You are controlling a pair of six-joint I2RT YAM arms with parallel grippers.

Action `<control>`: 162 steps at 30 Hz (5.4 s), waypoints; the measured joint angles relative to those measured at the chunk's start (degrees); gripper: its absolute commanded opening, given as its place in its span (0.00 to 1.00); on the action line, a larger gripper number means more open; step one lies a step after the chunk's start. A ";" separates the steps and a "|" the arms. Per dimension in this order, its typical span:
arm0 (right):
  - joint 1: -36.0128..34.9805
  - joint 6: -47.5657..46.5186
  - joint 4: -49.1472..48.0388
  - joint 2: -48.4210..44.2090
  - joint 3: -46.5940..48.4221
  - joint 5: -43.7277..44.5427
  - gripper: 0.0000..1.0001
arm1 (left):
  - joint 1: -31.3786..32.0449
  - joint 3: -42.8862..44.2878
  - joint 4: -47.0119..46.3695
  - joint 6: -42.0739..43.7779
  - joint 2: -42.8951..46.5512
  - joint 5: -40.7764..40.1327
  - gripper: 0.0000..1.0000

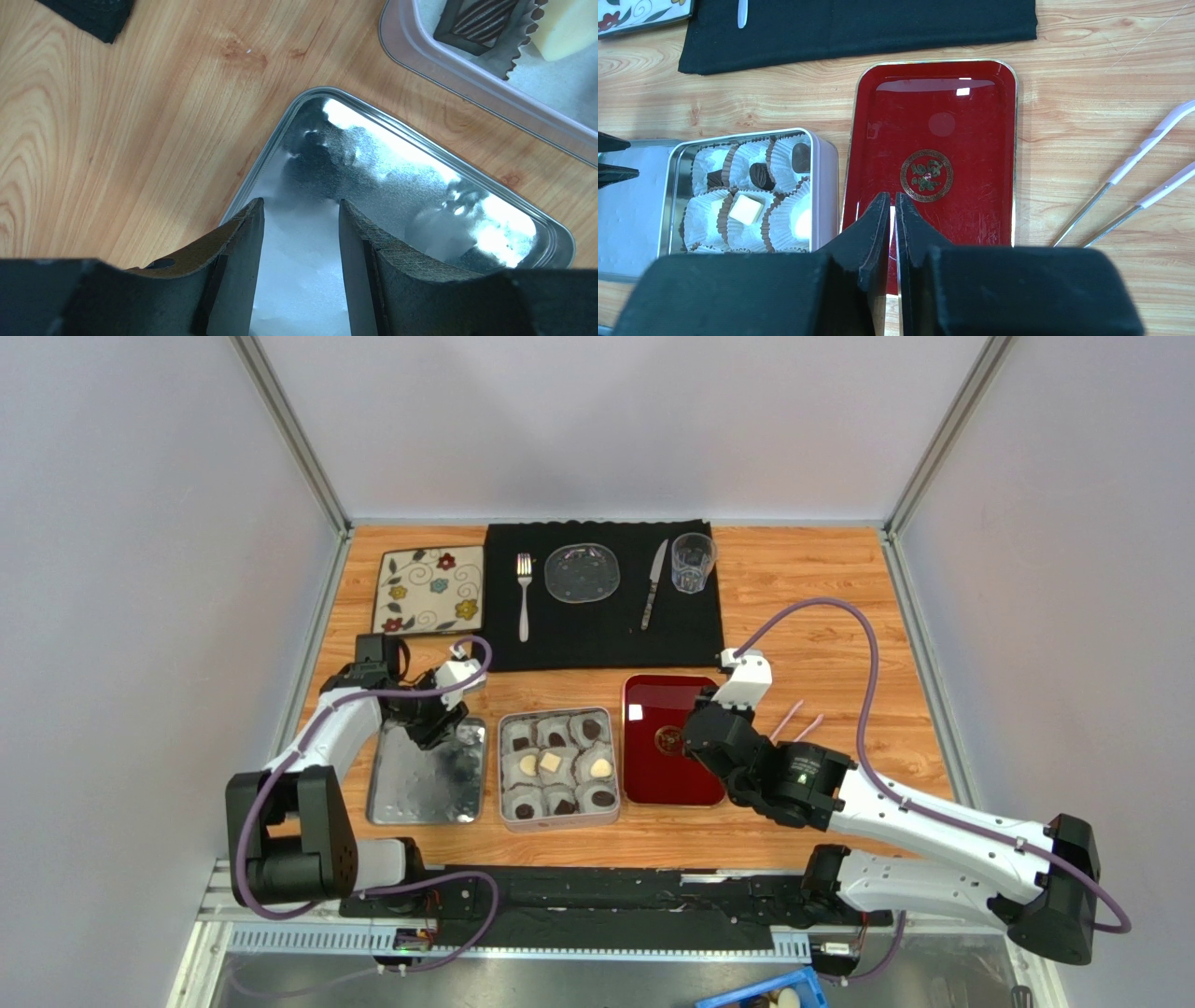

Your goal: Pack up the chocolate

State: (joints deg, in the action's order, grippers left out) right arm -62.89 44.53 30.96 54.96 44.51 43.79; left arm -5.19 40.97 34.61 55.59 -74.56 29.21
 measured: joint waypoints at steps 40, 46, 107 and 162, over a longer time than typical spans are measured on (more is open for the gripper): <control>-0.07 1.51 0.07 -1.55 0.00 -2.91 0.00 | 0.00 6.67 2.71 5.44 -13.31 -0.37 0.20; -0.09 2.01 0.07 -2.01 0.00 -3.02 0.00 | 0.00 6.82 2.60 5.46 -13.86 -1.27 0.09; -0.83 3.67 0.61 -3.30 -2.25 -4.02 0.00 | -0.04 12.39 3.67 8.85 -19.39 -2.54 0.59; -1.20 13.09 -15.61 2.78 4.31 -30.71 0.60 | -0.04 6.80 -8.94 13.97 48.50 -4.76 0.00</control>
State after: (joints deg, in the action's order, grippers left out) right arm -64.10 57.63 15.35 57.74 48.82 13.08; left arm -5.23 47.77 25.67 69.56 -26.06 24.45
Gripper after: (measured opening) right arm 0.581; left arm 0.007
